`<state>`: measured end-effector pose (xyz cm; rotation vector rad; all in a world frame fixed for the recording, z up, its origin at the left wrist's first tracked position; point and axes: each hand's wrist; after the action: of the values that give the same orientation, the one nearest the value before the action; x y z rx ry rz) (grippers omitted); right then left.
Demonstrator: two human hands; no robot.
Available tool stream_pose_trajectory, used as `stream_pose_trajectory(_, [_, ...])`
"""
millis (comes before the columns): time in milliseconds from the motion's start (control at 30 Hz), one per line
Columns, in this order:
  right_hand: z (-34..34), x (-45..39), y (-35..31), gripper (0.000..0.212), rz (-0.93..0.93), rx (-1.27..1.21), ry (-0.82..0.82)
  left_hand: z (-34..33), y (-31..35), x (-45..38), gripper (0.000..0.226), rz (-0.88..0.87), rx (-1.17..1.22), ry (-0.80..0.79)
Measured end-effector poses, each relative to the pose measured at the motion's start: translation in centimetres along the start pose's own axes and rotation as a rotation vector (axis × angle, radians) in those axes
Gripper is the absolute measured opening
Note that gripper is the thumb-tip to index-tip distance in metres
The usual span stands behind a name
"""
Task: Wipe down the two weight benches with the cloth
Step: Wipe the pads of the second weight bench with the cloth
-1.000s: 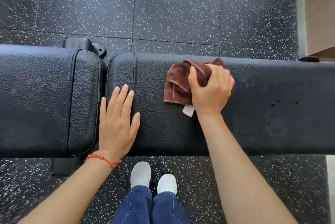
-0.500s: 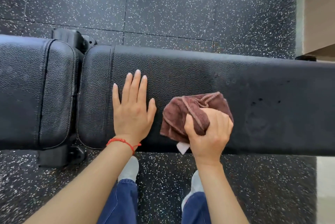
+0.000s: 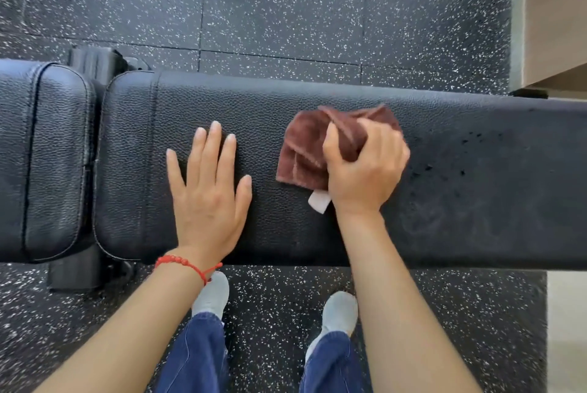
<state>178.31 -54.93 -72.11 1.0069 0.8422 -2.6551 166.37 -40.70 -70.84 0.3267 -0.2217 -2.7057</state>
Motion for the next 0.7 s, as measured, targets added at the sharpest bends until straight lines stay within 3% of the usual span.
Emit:
stream_pose_trajectory(133, [-2.1, -3.9, 1.8, 0.038, 0.030, 0.013, -0.046, -0.6, 4.8, 0.1, 0.052, -0.069, 0.095, 0.000])
stream_pose_trajectory(300, [-0.9, -3.0, 2.6, 0.038, 0.060, -0.005, -0.075, -2.3, 7.8, -0.4, 0.052, 0.024, 0.070, -0.061])
stream_pose_trajectory(500, [5.2, 0.5, 4.8, 0.036, -0.013, -0.055, -0.169, -2.9, 7.6, -0.2, 0.053, 0.022, 0.025, -0.039])
stream_pose_trajectory(700, [10.9, 4.6, 6.9, 0.047, -0.015, -0.054, -0.235, -2.8, 7.9, -0.3, 0.055, 0.017, -0.018, -0.065])
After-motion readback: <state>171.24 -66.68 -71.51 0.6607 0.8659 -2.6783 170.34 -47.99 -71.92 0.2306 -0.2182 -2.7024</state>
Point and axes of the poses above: each hand's wrist, its own x-axis away from the middle knuckle, its own z-axis out of the back of the hand, y = z × x, and after that the axes turned 9 degrees about y, right-handed
